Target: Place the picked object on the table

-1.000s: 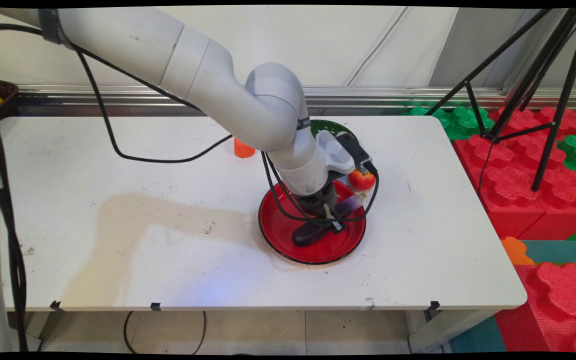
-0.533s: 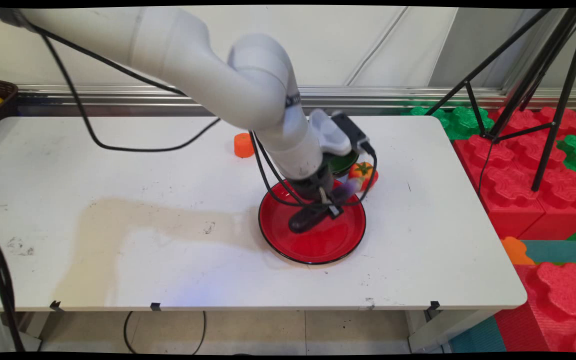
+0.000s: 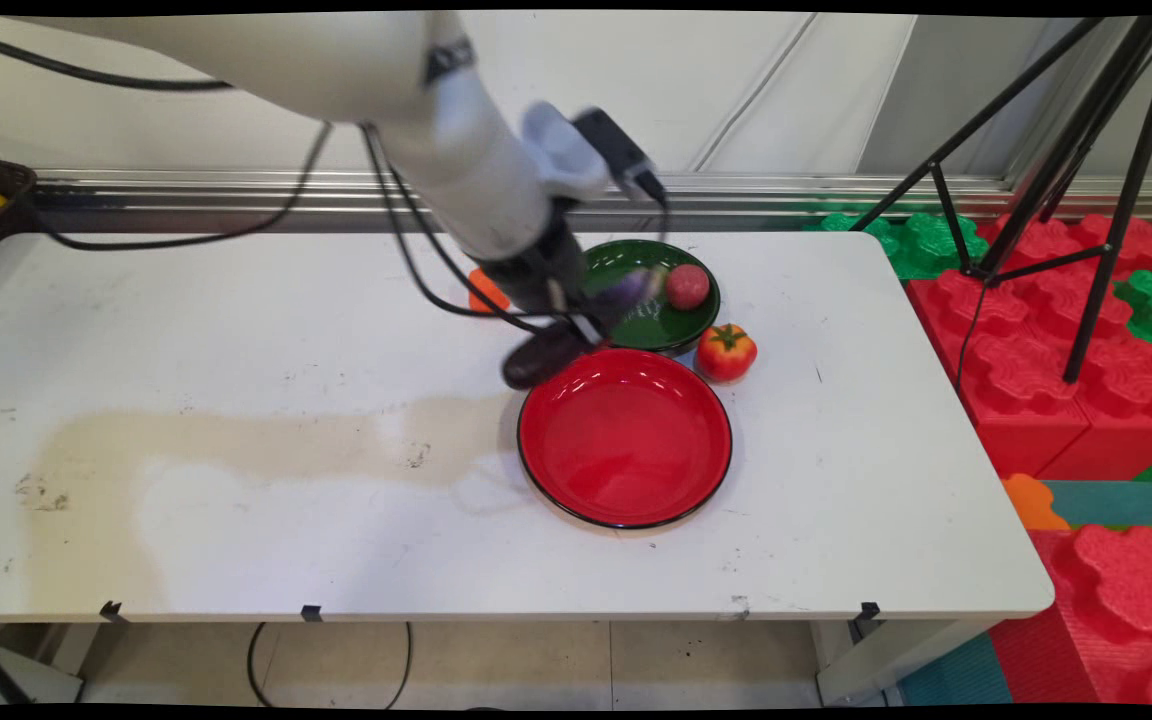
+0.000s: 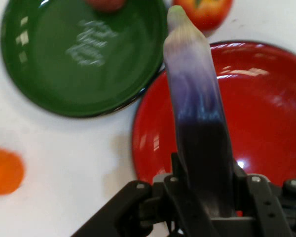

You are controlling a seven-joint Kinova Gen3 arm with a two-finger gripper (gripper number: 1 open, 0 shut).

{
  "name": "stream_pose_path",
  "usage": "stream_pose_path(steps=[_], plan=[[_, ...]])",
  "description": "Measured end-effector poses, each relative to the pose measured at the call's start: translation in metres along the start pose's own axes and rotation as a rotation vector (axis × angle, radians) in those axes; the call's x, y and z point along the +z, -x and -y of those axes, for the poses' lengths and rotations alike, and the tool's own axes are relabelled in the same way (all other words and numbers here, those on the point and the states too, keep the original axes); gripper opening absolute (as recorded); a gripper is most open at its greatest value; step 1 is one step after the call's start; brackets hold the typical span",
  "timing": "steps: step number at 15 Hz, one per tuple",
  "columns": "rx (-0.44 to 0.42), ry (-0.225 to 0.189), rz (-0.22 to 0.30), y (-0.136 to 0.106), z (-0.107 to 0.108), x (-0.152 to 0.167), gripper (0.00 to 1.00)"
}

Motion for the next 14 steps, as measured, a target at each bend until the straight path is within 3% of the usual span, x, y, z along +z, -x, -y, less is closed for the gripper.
stream_pose_path(steps=[7,14], plan=[[-0.071,-0.081,0.046,0.033,0.043,-0.022,0.0],[-0.109,-0.095,0.125,0.061,0.07,0.012,0.0]])
